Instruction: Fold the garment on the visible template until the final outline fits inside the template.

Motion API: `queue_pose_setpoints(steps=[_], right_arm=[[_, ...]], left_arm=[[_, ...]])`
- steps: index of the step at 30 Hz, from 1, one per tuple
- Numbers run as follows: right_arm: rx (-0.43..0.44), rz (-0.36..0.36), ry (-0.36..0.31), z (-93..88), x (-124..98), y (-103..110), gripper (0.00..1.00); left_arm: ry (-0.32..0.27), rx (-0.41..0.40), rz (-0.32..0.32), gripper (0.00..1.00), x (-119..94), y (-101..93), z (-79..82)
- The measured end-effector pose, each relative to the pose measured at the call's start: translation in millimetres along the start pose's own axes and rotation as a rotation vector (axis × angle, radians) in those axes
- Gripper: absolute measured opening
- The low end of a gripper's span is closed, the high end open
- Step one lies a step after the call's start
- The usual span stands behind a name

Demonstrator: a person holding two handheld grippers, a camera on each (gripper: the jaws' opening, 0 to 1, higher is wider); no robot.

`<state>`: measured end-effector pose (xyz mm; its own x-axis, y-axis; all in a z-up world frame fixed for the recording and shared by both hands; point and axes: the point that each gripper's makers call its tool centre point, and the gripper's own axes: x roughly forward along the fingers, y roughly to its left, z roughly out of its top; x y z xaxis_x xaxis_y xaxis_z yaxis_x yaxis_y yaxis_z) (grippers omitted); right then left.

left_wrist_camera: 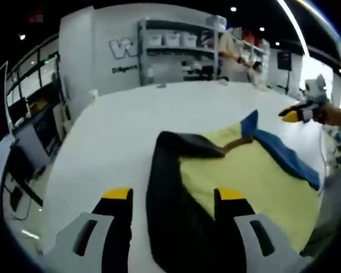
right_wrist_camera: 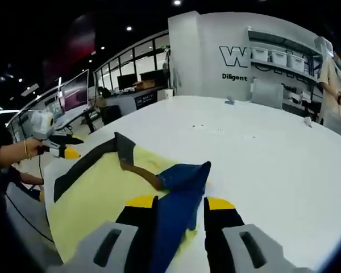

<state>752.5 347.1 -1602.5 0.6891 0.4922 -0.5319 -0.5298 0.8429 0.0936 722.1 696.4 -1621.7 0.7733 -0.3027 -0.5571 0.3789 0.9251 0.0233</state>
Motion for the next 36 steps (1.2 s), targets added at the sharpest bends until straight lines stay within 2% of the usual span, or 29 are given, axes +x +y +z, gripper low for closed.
queue_pose_setpoints(steps=[1, 4, 6, 9, 12, 13, 17, 22, 23, 30, 33, 36], right_arm=[[0.000, -0.002, 0.004, -3.7, -2.6, 3.2, 0.27], [0.001, -0.004, 0.019, -14.5, -9.7, 6.2, 0.28], [-0.003, -0.007, 0.024, -18.2, -13.1, 7.6, 0.30], [-0.010, -0.009, 0.048, -27.4, -19.8, 12.2, 0.32], [-0.012, -0.007, 0.081, -41.7, -26.3, 18.1, 0.33], [-0.011, -0.004, 0.091, -45.6, -29.3, 21.7, 0.33], [-0.008, -0.004, 0.137, -69.3, -39.5, 30.0, 0.30], [0.017, -0.007, 0.150, -79.9, -50.0, 37.5, 0.29], [0.027, -0.008, 0.155, -84.7, -53.0, 38.8, 0.29], [0.056, -0.023, 0.207, -111.6, -72.0, 46.3, 0.28], [0.056, -0.026, 0.266, -131.0, -83.8, 51.9, 0.28], [0.052, -0.023, 0.301, -143.2, -90.3, 58.6, 0.27]], left_arm=[[-0.014, 0.013, -0.014, 0.57, -5.2, -2.6, -1.6], [-0.049, -0.013, -0.049, 0.62, -17.8, -10.5, -2.6], [-0.053, 0.031, -0.065, 0.64, -23.9, -13.0, -4.4], [-0.033, 0.094, -0.093, 0.65, -29.5, -15.5, -10.2], [0.057, 0.158, -0.138, 0.61, -34.6, -23.4, -27.3], [0.054, 0.169, -0.142, 0.60, -35.3, -25.8, -27.9], [0.051, 0.200, -0.222, 0.61, -41.9, -47.9, -32.3], [0.076, 0.247, -0.285, 0.59, -46.5, -66.6, -43.7], [0.085, 0.246, -0.310, 0.59, -47.8, -73.3, -50.3], [0.114, 0.237, -0.342, 0.53, -53.5, -87.0, -67.6], [0.142, 0.258, -0.348, 0.49, -57.5, -91.3, -76.8], [0.164, 0.295, -0.376, 0.45, -59.6, -98.9, -85.4]])
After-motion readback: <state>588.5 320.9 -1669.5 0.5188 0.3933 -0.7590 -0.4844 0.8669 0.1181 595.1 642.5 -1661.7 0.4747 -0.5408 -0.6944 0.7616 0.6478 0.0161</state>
